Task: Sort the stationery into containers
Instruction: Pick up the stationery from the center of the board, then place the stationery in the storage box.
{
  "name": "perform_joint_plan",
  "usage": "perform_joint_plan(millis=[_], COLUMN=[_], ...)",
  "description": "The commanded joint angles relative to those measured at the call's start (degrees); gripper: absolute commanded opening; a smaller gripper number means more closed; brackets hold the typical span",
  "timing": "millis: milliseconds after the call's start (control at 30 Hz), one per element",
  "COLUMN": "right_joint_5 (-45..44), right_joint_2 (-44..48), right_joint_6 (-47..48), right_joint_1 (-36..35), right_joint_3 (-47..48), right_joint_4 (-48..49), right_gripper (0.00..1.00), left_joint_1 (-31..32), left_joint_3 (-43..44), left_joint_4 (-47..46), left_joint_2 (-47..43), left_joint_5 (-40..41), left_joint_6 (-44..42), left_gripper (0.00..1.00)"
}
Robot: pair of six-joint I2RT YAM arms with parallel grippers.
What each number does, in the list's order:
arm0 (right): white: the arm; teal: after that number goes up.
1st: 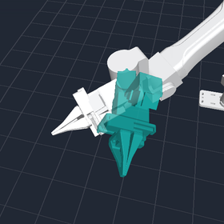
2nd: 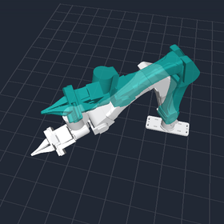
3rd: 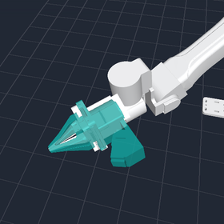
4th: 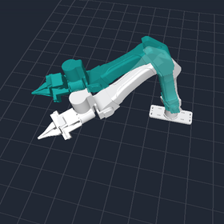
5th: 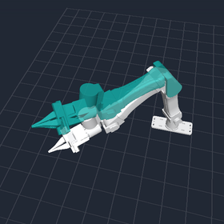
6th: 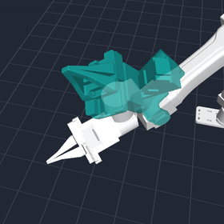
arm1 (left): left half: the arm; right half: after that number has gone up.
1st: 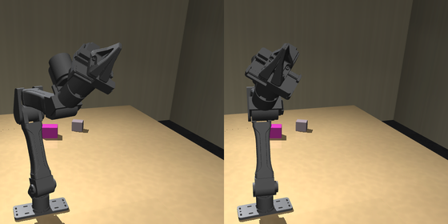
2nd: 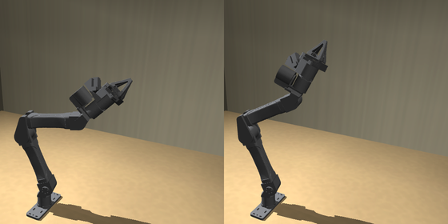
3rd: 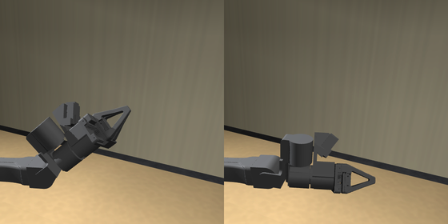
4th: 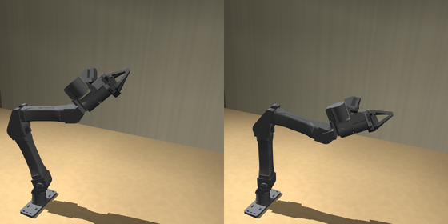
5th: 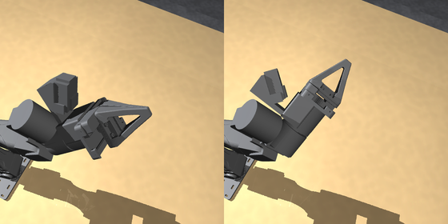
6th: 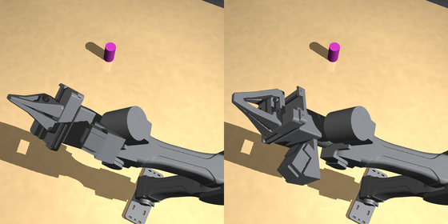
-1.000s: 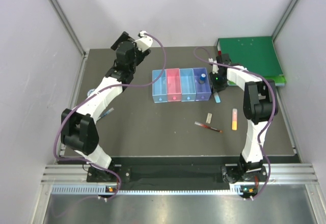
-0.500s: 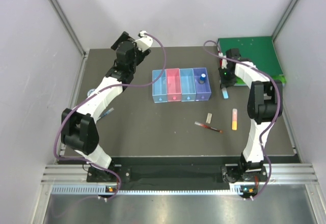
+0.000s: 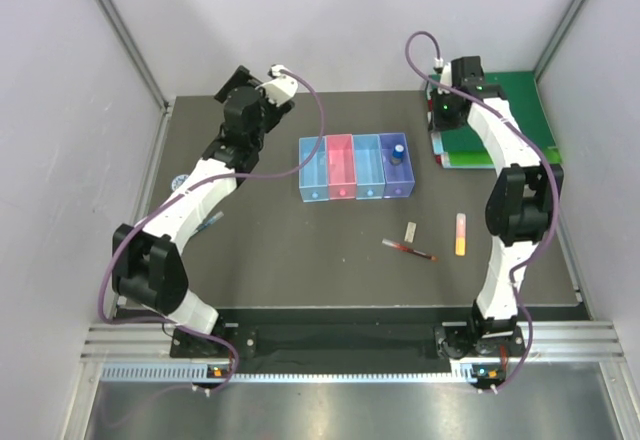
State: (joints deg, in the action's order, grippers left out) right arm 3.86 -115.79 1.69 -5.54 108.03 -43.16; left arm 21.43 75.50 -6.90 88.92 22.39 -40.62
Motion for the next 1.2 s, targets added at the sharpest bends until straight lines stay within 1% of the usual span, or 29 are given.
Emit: perform_joint_plan(millis=[0,233,467,900,1167], right_joint_5=[3.96,7.13,8.71,9.76,9.33], right_joint_2=[1.36,-1.37,-3.65,-7.17,-9.28], right_joint_6=[-3.89,-9.07,-11.01,-11.45,-11.19], right_joint_1=[-3.15,-8.34,-12.56,-15.37,-16.43], right_joint_3=[3.94,5.7,5.18,3.24,3.94], right_joint_4=[-0.7,1.67,2.46,3.34,3.52], right_gripper=[0.0,0.0,0.0,0.0,0.0], left_joint_1=[0.28,0.37,0.28,0.37,0.28], left_joint_3=[-0.97,-1.24,-2.03,-3.7,-3.96], left_joint_4=[-3.12,-2.33,-1.98,-1.54,-1.72], left_joint_2=[-3.5,-4.2,-5.16,-6.48,-6.31], left_joint_5=[0.63,0.72,0.46,0.37,0.37], left_joint_6=[0.37,0.28,-0.34,-1.04,-0.95], left_gripper=[0.99,0.99,0.99,0.99,0.99])
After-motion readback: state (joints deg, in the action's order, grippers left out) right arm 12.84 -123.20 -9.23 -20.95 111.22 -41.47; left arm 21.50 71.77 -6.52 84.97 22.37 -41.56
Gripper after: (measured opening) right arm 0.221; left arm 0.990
